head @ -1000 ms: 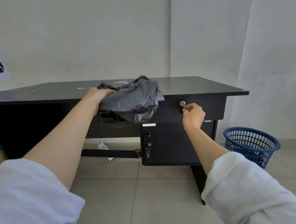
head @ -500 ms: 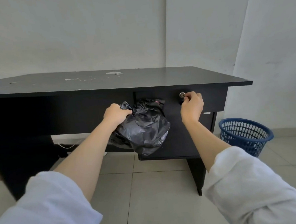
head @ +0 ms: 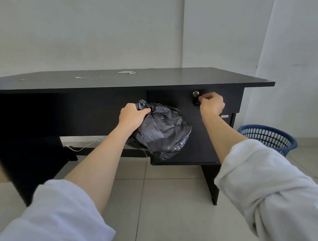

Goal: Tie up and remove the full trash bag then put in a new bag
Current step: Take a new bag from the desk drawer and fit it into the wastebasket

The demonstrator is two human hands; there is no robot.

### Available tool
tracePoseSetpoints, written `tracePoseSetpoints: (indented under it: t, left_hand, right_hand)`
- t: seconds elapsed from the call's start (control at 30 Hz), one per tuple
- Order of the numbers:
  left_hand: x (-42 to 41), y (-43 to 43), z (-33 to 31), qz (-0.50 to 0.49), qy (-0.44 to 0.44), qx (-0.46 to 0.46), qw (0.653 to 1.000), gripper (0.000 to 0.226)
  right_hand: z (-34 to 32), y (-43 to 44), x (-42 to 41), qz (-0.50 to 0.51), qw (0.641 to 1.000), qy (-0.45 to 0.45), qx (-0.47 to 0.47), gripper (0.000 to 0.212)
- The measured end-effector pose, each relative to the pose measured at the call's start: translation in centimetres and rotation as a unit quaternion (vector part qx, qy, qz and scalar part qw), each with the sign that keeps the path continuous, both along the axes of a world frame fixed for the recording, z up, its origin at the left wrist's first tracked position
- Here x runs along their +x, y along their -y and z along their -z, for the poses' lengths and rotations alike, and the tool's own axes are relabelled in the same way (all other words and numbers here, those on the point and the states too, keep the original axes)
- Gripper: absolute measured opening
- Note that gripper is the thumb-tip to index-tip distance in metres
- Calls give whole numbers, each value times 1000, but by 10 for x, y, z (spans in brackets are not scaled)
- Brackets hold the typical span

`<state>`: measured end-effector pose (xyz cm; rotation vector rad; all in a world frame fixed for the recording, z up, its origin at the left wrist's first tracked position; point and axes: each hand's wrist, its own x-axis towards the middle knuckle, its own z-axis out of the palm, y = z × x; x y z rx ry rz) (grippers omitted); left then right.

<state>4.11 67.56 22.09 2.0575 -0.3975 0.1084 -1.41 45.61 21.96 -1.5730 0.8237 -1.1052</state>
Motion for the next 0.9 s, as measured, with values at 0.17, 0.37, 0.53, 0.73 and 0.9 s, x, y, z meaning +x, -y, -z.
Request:
tracePoseSetpoints:
  t: [0.17, 0.37, 0.53, 0.73, 0.9]
  left_hand:
    - [-14, 0, -1, -10, 47, -22, 999, 31]
    - [-8, 23, -14, -34, 37, -24, 998, 28]
    - [-5, 31, -29, 3, -12, 22, 1000, 30]
    - [-24, 25, -93, 100, -156, 50, 981, 29]
    - [-26, 32, -208, 151, -232, 53, 959, 19]
  right_hand:
    - [3, 5, 2, -10, 1000, 10, 7, 11]
    - [-2, -1, 13, 4, 998, -4, 69, 16]
    - [-11, -26, -6, -4, 996, -38, 83, 30]
    - [-56, -51, -39, -259, 902, -244, 244, 54]
    - [-148, -42, -67, -360, 850, -265, 279, 47]
